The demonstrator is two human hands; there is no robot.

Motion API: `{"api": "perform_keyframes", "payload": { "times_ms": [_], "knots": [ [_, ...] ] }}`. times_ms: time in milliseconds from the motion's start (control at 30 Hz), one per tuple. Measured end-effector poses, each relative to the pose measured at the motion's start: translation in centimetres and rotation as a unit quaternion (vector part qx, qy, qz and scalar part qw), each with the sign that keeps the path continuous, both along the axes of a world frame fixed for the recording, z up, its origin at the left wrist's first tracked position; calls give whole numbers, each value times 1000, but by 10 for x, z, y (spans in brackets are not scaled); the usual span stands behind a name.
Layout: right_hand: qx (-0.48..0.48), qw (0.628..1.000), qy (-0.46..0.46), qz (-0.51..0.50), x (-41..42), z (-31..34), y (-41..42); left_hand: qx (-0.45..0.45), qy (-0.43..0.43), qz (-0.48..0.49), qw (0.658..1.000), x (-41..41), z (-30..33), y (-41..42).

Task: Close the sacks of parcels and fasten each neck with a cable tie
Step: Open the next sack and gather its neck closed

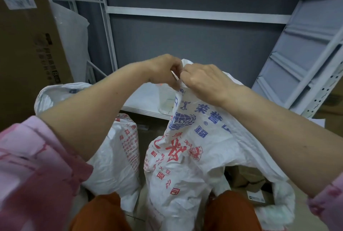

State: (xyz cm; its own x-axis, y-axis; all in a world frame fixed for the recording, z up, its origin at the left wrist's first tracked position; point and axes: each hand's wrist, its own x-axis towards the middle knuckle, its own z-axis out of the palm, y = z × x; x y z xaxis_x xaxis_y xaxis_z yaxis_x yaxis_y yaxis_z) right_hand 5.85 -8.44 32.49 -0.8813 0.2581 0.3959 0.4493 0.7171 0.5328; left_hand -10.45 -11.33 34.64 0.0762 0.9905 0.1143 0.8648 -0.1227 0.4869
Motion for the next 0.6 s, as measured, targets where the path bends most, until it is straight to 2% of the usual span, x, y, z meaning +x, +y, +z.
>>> {"api": "perform_keyframes", "payload": {
  "times_ms": [100,167,233,267,333,367,433,500,600],
  "knots": [
    [15,1000,0,25,5,2,-4,-49,10,-26,998,1,5,4],
    [-6,998,6,57,5,-1,-5,-54,57,-14,997,2,4,8],
    [-114,991,53,45,3,0,-5,-17,107,26,994,3,-1,11],
    [-196,975,108,12,3,3,-3,19,122,43,991,4,-4,12],
    [-357,907,217,-47,7,11,5,116,131,57,983,4,-14,10],
    [-395,882,250,-65,8,14,9,157,127,60,977,3,-19,9],
    [-416,868,250,-99,7,12,13,206,112,71,970,1,-30,7],
    [-412,873,233,-120,0,3,11,229,103,78,965,-1,-40,5],
    [-312,922,176,-149,-11,-4,3,244,105,70,962,1,-50,3]
  ]
}}
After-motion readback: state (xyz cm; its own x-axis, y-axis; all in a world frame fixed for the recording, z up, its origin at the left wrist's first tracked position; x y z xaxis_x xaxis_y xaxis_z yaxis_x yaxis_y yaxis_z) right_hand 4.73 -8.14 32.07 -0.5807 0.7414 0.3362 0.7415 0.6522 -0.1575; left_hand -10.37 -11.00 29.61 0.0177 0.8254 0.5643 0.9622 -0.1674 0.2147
